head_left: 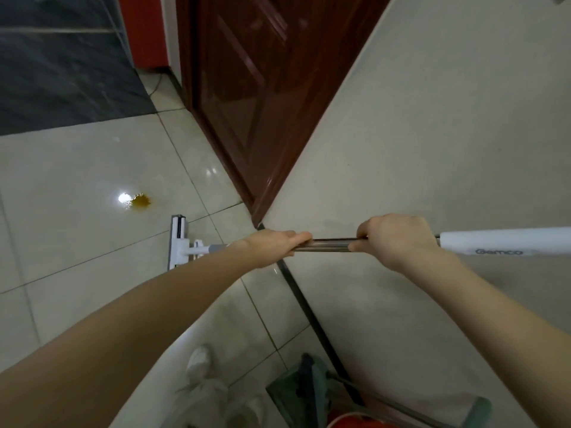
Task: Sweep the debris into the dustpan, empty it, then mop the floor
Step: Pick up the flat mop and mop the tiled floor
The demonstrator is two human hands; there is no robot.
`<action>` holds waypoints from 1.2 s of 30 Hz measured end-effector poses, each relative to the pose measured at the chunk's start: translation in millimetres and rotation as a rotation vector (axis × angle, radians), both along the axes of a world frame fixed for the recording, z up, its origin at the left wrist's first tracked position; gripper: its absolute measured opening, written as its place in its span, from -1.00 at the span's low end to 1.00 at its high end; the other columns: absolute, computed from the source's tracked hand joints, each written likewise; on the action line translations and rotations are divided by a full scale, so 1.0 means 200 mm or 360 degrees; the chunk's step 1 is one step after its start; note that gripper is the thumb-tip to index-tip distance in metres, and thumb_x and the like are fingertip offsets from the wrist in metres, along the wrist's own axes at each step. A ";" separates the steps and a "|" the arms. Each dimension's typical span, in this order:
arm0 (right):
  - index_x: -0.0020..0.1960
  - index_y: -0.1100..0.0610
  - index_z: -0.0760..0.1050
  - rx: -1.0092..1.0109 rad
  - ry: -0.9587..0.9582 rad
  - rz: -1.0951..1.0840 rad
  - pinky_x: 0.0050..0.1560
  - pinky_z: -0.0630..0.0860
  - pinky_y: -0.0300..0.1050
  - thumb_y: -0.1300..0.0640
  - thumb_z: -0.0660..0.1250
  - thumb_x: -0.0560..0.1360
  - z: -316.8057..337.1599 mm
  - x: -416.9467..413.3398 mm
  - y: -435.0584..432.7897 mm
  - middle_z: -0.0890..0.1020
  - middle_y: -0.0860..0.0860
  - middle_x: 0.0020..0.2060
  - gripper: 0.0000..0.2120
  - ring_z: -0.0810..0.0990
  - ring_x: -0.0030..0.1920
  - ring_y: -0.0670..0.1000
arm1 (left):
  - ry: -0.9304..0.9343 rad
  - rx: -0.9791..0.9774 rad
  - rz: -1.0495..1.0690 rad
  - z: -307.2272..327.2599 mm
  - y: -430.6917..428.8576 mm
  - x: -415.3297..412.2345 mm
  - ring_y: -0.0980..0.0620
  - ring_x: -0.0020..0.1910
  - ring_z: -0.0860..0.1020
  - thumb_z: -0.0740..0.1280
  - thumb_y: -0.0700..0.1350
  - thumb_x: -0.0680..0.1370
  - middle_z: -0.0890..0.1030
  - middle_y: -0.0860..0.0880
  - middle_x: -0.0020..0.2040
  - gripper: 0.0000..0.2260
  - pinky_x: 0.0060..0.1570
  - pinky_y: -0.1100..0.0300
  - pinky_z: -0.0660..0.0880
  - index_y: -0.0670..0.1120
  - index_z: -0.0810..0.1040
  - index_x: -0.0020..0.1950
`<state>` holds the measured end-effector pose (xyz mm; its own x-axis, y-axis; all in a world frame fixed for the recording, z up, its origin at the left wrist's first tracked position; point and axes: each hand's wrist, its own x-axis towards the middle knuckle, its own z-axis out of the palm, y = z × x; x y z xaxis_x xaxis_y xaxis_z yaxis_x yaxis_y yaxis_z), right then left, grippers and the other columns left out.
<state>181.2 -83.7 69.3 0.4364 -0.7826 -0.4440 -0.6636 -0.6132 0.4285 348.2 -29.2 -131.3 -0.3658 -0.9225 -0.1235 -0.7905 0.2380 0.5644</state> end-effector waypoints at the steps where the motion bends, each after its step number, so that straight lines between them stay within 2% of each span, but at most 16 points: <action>1: 0.12 -0.06 0.56 0.0045 -0.0011 -0.0074 -0.13 0.32 -0.13 -0.23 0.17 0.58 0.00 0.00 0.01 0.62 -0.01 0.02 -0.67 0.58 0.06 0.07 | -0.0019 0.0007 -0.0002 0.00 0.01 0.01 -0.05 -0.10 0.53 0.13 -0.09 0.63 0.49 -0.04 0.11 -0.69 -0.11 0.07 0.49 0.12 0.19 0.35; 4: 0.11 -0.02 0.58 0.0188 -0.0062 -0.0262 -0.11 0.33 -0.12 -0.22 0.19 0.57 -0.03 0.01 0.04 0.62 0.02 0.02 -0.65 0.57 0.05 0.08 | -0.0087 0.0013 -0.0019 0.00 0.06 0.01 -0.05 -0.13 0.51 0.12 -0.08 0.62 0.50 -0.02 0.06 -0.71 -0.15 0.07 0.47 0.16 0.18 0.29; 7: 0.12 0.02 0.57 0.0306 -0.0090 -0.0334 -0.09 0.34 -0.13 -0.18 0.20 0.58 -0.16 -0.01 0.14 0.61 0.04 0.01 -0.67 0.57 0.05 0.08 | -0.0213 0.0065 0.0004 -0.07 0.19 0.00 -0.08 -0.17 0.51 0.13 -0.15 0.61 0.49 -0.05 0.02 -0.71 -0.18 0.03 0.46 0.11 0.20 0.28; 11: 0.12 0.08 0.52 0.0422 -0.0088 -0.0165 -0.19 0.36 -0.13 -0.03 0.21 0.60 -0.39 -0.12 0.31 0.51 0.01 -0.16 -0.77 0.50 -0.16 0.06 | -0.0288 0.0172 0.0109 -0.18 0.39 -0.09 -0.06 -0.12 0.46 0.13 -0.27 0.58 0.45 -0.03 0.06 -0.60 -0.12 0.05 0.38 0.09 0.17 0.34; 14: 0.13 0.09 0.49 0.0628 -0.0153 -0.0174 -0.26 0.35 -0.14 -0.04 0.16 0.61 -0.43 -0.26 0.38 0.52 0.03 -0.14 -0.75 0.48 -0.17 0.07 | -0.0296 0.0139 0.0196 -0.21 0.49 -0.25 -0.08 0.00 0.46 0.12 -0.32 0.56 0.44 -0.04 0.09 -0.56 -0.04 0.04 0.37 0.07 0.20 0.36; 17: 0.22 0.05 0.45 0.0835 -0.0194 -0.0112 -0.16 0.42 -0.09 0.01 0.16 0.61 -0.48 -0.41 0.48 0.57 0.08 -0.06 -0.76 0.52 -0.12 0.10 | -0.0243 0.0157 0.0350 -0.33 0.59 -0.43 -0.10 0.06 0.47 0.14 -0.32 0.54 0.46 -0.06 0.09 -0.58 0.03 -0.02 0.45 0.06 0.25 0.31; 20: 0.33 0.07 0.34 0.0893 -0.0147 -0.0009 -0.07 0.50 -0.04 0.06 0.14 0.63 -0.56 -0.55 0.61 0.58 0.13 0.01 -0.71 0.55 -0.10 0.14 | -0.0100 0.0136 0.0653 -0.45 0.72 -0.60 -0.12 0.05 0.49 0.19 -0.26 0.55 0.48 -0.07 0.12 -0.66 0.01 0.01 0.48 0.03 0.34 0.28; 22: 0.42 0.09 0.25 0.0889 -0.0093 0.0066 -0.09 0.49 -0.03 0.09 0.13 0.63 -0.62 -0.65 0.69 0.58 0.16 0.04 -0.63 0.50 -0.12 0.14 | -0.0005 0.0056 0.0854 -0.52 0.82 -0.74 -0.14 0.07 0.50 0.20 -0.21 0.58 0.48 -0.10 0.18 -0.69 0.05 0.02 0.49 -0.01 0.40 0.30; 24: 0.50 0.09 0.15 0.0900 -0.0055 0.0144 -0.09 0.49 0.00 0.12 0.14 0.63 -0.67 -0.75 0.75 0.57 0.18 0.06 -0.54 0.55 -0.06 0.17 | 0.0076 0.0040 0.1083 -0.57 0.91 -0.87 -0.16 0.12 0.50 0.18 -0.15 0.61 0.47 -0.13 0.22 -0.71 0.13 0.02 0.48 -0.03 0.44 0.33; 26: 0.52 0.08 0.11 0.0913 -0.0079 0.0187 -0.12 0.47 0.00 0.17 0.16 0.61 -0.72 -0.84 0.81 0.57 0.18 0.08 -0.49 0.56 -0.02 0.18 | 0.0254 0.0202 0.1389 -0.59 0.98 -0.98 -0.17 0.17 0.49 0.14 -0.08 0.64 0.46 -0.16 0.25 -0.69 0.21 0.02 0.44 -0.03 0.41 0.37; 28: 0.53 0.07 0.11 0.0917 -0.0135 0.0165 -0.10 0.48 0.00 0.19 0.17 0.60 -0.76 -0.89 0.87 0.56 0.18 0.10 -0.48 0.56 0.01 0.18 | 0.0453 0.0425 0.1687 -0.58 1.03 -1.08 -0.21 0.15 0.49 0.09 -0.01 0.65 0.49 -0.22 0.20 -0.66 0.20 0.03 0.42 -0.02 0.35 0.41; 30: 0.52 0.06 0.13 0.0909 -0.0200 0.0100 -0.03 0.52 0.02 0.18 0.18 0.60 -0.80 -0.93 0.92 0.57 0.18 0.10 -0.48 0.58 0.05 0.18 | 0.0592 0.0579 0.1844 -0.56 1.04 -1.14 -0.24 0.12 0.51 0.07 0.05 0.65 0.56 -0.26 0.13 -0.63 0.10 0.06 0.42 0.00 0.29 0.44; 32: 0.46 0.04 0.21 0.0949 -0.0300 0.0000 -0.05 0.58 0.02 0.17 0.20 0.59 -0.84 -0.97 0.96 0.59 0.15 0.01 -0.54 0.61 -0.03 0.16 | 0.0714 0.0671 0.1963 -0.55 1.05 -1.19 -0.22 0.07 0.54 0.10 0.09 0.63 0.59 -0.26 0.09 -0.58 0.00 0.10 0.44 -0.01 0.25 0.46; 34: 0.40 0.04 0.27 0.1046 -0.0420 -0.0127 -0.07 0.60 0.01 0.13 0.20 0.59 -0.88 -0.98 1.02 0.60 0.11 -0.06 -0.62 0.61 -0.11 0.11 | 0.0993 0.0798 0.2156 -0.53 1.02 -1.23 -0.18 0.00 0.59 0.18 0.09 0.60 0.58 -0.24 0.09 -0.51 -0.11 0.04 0.55 -0.02 0.18 0.48; 36: 0.40 0.05 0.27 0.1104 -0.0457 -0.0186 -0.05 0.58 -0.03 0.13 0.18 0.61 -0.91 -0.97 1.09 0.56 0.08 -0.09 -0.63 0.57 -0.11 0.08 | 0.1329 0.0918 0.2380 -0.50 1.00 -1.23 -0.10 -0.14 0.61 0.27 0.01 0.56 0.55 -0.19 0.10 -0.44 -0.36 0.07 0.60 0.00 0.14 0.51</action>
